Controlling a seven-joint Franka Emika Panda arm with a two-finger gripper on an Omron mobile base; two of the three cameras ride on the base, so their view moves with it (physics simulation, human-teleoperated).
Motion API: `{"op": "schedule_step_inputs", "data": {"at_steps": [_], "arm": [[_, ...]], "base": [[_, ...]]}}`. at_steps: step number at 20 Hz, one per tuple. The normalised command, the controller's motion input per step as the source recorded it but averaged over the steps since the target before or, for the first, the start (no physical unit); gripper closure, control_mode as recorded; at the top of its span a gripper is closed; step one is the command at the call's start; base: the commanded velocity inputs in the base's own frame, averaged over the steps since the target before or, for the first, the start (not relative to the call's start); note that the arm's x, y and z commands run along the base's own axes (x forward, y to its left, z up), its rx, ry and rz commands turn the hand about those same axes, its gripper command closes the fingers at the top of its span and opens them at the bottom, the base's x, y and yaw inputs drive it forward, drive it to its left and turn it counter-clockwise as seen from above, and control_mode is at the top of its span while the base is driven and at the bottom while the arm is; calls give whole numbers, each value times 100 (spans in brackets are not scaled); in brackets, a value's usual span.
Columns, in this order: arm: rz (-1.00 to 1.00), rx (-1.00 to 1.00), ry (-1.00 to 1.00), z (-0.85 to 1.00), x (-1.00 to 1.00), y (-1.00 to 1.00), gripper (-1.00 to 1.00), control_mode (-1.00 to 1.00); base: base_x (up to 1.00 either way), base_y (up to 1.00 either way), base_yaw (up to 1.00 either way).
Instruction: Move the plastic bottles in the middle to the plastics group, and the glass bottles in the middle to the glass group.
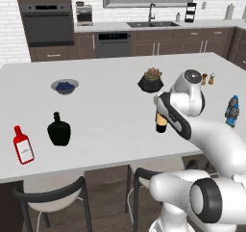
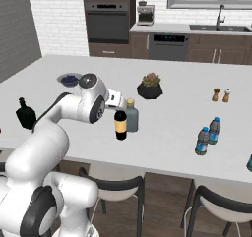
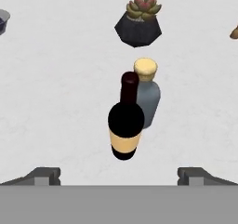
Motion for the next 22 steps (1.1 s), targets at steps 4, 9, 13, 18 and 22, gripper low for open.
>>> {"op": "schedule_step_inputs", "data": {"at_steps": [4, 9, 13, 18, 22], "arm": [[0, 0, 7, 0, 37, -1, -100, -100], [0, 0, 14, 0, 29, -3, -100, -100], [0, 0, 19, -12, 18, -8, -100, -100], [0, 0, 24, -22, 14, -6, -100, -100], [0, 0, 11, -29, 2, -3, -100, -100]], "base": [[0, 0, 0], [0, 0, 0], [0, 0, 0], [0, 0, 0], [0, 0, 0]]}}
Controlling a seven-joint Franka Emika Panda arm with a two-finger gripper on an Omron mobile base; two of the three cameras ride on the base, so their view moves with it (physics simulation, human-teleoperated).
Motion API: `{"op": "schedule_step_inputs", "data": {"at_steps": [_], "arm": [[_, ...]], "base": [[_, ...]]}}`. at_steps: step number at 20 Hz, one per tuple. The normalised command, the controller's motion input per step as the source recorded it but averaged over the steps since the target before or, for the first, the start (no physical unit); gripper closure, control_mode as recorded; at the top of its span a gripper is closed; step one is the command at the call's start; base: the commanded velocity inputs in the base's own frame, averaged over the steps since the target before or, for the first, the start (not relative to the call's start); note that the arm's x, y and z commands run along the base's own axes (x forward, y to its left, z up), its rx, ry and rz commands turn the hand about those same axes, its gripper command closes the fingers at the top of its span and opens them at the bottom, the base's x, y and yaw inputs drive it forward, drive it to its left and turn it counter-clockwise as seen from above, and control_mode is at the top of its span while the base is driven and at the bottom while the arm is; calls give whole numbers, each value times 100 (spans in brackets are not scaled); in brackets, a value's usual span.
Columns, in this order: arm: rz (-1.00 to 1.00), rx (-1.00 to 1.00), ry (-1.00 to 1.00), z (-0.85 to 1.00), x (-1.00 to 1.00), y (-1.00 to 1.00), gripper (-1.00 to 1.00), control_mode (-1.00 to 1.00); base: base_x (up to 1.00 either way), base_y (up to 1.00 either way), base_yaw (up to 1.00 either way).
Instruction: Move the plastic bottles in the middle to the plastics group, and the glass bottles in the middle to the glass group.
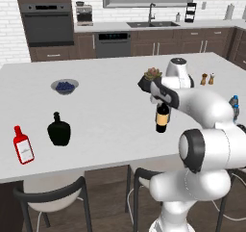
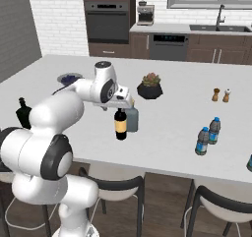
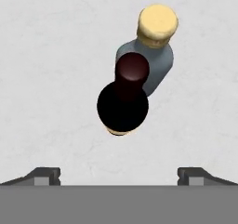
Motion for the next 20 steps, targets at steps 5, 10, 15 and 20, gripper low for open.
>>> {"op": "schedule_step_inputs", "data": {"at_steps": [5, 10, 15, 20], "arm": [[0, 0, -10, -4, 0, 0, -100, -100], [0, 0, -22, 0, 0, 0, -100, -100], [0, 0, -9, -19, 18, 0, -100, -100], [0, 0, 0, -7, 43, 0, -100, -100]], "base": [[0, 0, 0], [0, 0, 0], [0, 0, 0], [0, 0, 0]]}}
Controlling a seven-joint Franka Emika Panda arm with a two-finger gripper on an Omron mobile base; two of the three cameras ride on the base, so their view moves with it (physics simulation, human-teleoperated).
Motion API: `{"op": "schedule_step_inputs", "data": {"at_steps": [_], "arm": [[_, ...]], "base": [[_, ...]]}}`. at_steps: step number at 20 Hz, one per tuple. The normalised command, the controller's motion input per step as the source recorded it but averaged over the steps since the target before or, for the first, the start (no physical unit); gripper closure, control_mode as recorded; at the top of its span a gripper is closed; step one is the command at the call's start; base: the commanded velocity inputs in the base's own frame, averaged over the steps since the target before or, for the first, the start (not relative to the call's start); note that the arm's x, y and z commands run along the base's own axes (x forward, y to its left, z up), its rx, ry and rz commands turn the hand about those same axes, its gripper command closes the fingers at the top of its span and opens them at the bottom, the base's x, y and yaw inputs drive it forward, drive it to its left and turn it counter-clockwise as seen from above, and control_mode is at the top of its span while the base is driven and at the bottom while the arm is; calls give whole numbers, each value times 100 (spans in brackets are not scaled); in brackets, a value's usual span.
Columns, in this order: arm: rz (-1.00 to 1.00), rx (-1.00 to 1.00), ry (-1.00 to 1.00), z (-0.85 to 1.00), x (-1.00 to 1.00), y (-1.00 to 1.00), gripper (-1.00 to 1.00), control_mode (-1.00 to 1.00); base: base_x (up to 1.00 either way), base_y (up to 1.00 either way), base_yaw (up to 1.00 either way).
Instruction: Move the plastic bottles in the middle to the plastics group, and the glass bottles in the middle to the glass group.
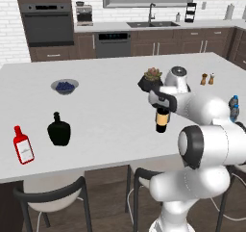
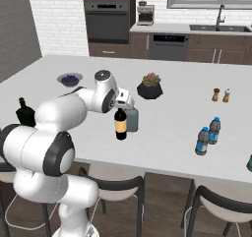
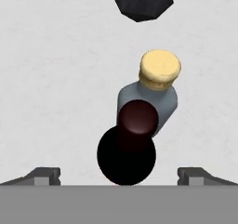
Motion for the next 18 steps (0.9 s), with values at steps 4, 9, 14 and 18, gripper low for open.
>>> {"op": "schedule_step_inputs", "data": {"at_steps": [4, 9, 14, 18], "arm": [[0, 0, 0, -3, 23, 0, -100, -100], [0, 0, 0, -15, 0, 0, -100, -100], [0, 0, 0, -5, 0, 0, -100, -100], [0, 0, -2, -2, 0, -1, -100, -100]], "base": [[0, 0, 0], [0, 0, 0], [0, 0, 0], [0, 0, 0]]}}
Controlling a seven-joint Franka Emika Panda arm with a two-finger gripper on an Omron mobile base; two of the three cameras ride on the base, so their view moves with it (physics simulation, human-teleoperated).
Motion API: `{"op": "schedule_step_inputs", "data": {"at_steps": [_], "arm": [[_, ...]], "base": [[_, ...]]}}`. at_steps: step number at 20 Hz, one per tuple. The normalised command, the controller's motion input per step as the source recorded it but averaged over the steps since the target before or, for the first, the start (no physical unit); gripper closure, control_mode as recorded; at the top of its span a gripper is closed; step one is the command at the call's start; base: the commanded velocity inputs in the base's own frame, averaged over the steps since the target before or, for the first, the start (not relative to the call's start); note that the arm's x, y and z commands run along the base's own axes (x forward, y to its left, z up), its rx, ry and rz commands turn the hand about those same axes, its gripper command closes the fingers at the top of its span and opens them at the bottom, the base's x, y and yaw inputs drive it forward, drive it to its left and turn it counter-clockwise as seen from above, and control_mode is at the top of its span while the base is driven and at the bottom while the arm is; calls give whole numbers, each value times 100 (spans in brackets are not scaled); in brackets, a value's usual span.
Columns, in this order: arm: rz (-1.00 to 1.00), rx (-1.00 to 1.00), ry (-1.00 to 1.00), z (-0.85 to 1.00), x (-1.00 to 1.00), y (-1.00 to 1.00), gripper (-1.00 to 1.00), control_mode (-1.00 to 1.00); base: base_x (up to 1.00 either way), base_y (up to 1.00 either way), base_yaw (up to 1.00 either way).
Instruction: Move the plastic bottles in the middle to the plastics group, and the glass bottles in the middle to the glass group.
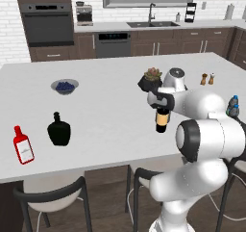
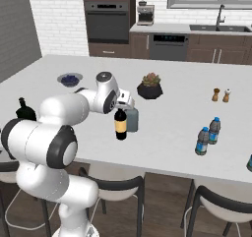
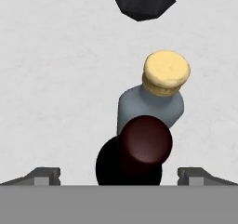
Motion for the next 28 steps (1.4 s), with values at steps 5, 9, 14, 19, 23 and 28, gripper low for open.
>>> {"op": "schedule_step_inputs", "data": {"at_steps": [5, 9, 14, 19, 23, 28], "arm": [[0, 0, -1, -5, -5, -2, -100, -100], [0, 0, 0, -11, -5, -13, -100, -100], [0, 0, 0, -1, 0, -7, -100, -100], [0, 0, 0, -6, 18, 0, -100, -100], [0, 0, 0, -13, 6, 0, -100, -100], [0, 0, 0, -20, 0, 0, -100, -100]], "base": [[0, 0, 0], [0, 0, 0], [0, 0, 0], [0, 0, 0], [0, 0, 0], [0, 0, 0]]}}
